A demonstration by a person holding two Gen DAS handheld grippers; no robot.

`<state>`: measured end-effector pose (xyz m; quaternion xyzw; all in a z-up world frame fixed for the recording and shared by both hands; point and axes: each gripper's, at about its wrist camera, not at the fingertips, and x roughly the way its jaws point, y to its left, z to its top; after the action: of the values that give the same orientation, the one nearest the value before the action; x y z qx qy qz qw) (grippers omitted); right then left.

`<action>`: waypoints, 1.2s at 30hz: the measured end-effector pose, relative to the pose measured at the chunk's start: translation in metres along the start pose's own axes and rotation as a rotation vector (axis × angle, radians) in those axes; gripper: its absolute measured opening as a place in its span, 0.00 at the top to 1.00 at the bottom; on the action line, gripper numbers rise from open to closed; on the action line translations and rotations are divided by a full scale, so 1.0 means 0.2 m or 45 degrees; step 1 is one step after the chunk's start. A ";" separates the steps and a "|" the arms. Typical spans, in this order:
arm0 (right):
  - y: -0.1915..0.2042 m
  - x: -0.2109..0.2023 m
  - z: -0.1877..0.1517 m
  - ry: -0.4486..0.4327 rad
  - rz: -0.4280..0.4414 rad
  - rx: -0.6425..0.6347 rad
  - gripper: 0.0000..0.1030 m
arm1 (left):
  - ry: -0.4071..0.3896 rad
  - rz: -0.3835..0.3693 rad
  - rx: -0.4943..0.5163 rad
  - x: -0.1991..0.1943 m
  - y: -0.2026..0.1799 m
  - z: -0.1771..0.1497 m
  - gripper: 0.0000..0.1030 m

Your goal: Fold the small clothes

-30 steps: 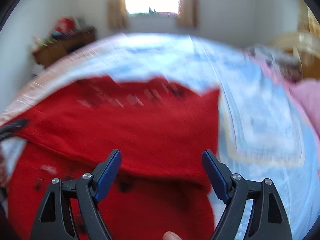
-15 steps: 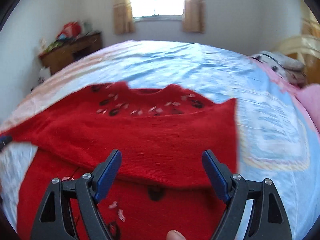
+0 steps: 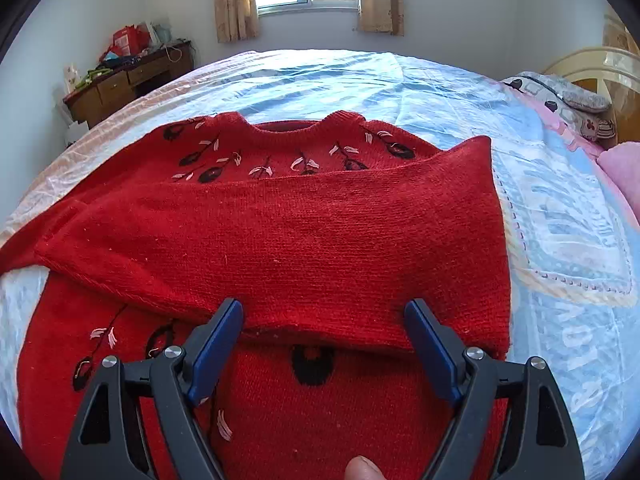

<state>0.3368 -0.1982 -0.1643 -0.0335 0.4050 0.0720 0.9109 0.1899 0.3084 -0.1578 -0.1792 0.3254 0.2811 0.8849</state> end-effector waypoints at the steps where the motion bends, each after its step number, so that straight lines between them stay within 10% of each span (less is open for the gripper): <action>1: 0.00 0.00 0.00 -0.004 0.000 0.002 0.19 | -0.003 -0.010 -0.023 0.00 0.02 0.00 0.14; 17: 0.02 -0.03 -0.02 -0.034 -0.028 -0.015 0.19 | 0.035 -0.039 -0.034 0.20 0.00 0.11 0.41; 23: 0.02 -0.03 -0.03 -0.038 -0.032 -0.015 0.19 | 0.069 -0.032 -0.025 0.23 -0.01 0.11 0.65; 25: 0.02 -0.03 -0.03 -0.040 -0.033 -0.015 0.19 | 0.074 -0.055 -0.013 0.23 0.00 0.11 0.87; 36: 0.02 -0.04 -0.03 -0.048 -0.035 -0.013 0.19 | 0.068 -0.233 -0.111 0.17 0.09 0.16 0.90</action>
<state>0.3262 -0.1951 -0.1630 -0.0422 0.3868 0.0622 0.9191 0.2152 0.3498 -0.1600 -0.2539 0.3185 0.2080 0.8893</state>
